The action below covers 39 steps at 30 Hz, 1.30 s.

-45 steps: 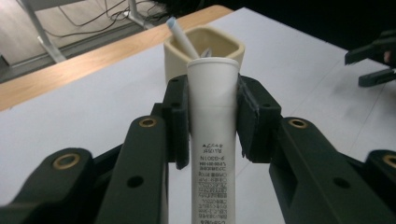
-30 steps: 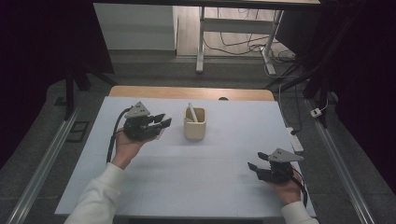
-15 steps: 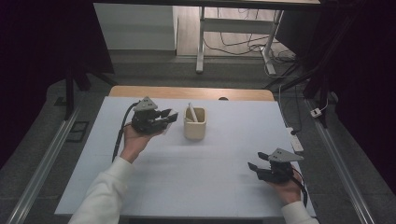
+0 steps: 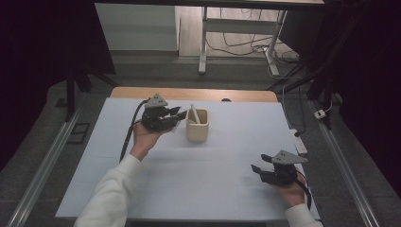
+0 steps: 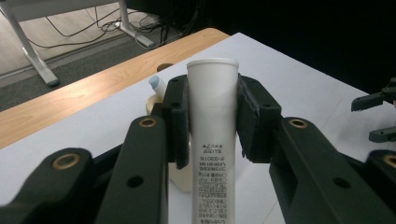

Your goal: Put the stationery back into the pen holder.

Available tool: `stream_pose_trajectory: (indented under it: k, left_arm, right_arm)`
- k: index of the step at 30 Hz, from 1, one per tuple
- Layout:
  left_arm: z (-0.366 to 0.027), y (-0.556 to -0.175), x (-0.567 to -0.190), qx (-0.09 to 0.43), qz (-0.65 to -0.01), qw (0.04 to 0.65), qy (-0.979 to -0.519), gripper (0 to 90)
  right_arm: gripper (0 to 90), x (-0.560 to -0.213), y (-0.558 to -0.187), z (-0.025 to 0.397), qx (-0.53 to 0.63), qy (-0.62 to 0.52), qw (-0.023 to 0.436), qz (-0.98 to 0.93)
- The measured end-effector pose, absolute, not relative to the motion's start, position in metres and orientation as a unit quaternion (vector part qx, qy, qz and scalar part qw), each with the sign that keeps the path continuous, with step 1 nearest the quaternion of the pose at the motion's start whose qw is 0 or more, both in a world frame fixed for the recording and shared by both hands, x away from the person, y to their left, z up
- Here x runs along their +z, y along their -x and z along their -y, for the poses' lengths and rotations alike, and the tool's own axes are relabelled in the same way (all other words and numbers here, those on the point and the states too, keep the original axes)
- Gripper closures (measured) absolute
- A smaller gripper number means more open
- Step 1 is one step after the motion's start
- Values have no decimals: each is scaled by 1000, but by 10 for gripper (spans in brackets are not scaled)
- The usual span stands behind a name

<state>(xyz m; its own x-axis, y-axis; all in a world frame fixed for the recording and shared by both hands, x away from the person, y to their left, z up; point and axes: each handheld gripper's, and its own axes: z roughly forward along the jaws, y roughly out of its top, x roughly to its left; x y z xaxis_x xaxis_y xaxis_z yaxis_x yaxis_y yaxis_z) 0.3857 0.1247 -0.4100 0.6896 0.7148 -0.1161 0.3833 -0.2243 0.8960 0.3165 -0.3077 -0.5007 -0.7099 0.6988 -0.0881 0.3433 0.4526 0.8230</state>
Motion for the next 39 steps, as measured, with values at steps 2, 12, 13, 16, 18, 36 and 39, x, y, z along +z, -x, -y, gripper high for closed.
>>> stream_pose_trajectory:
  k: [2,12,13,16,18,36,39]
  left_arm:
    - [-122,-388,-408,163,-359,509,-765,661]
    - [-106,-400,-408,164,-356,507,-767,661]
    - [-104,-401,-409,165,-356,508,-767,661]
    - [-99,-406,-408,168,-355,507,-767,661]
    - [-96,-409,-406,171,-354,506,-768,661]
    - [-77,-433,-394,209,-345,501,-766,660]
    - [-72,-438,-395,207,-342,506,-765,660]
  right_arm:
    - [388,-501,-317,308,416,-316,212,-826]
    - [388,-501,-317,308,416,-317,212,-826]
    - [388,-502,-317,307,418,-316,212,-825]
    - [388,-502,-316,307,419,-315,212,-825]
    - [388,-501,-316,308,416,-317,213,-825]
    - [388,-504,-317,308,418,-318,209,-825]
    - [388,-504,-317,309,414,-319,209,-827]
